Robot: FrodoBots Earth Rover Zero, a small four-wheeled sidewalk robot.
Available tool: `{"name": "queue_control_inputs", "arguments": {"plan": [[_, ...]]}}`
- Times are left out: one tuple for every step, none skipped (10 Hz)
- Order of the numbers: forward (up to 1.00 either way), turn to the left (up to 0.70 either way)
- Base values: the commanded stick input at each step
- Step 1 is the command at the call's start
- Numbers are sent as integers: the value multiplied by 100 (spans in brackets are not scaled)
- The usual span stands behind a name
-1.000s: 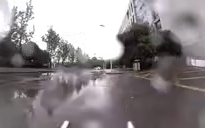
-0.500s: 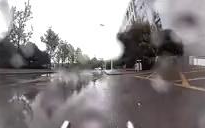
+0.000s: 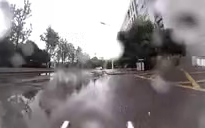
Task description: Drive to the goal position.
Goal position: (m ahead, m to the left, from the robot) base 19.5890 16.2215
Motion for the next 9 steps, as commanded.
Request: {"name": "queue_control_inputs", "arguments": {"plan": [[70, 0], [70, 0], [70, 0], [70, 0], [70, 0], [70, 0], [70, 0], [70, 0], [70, 0]]}}
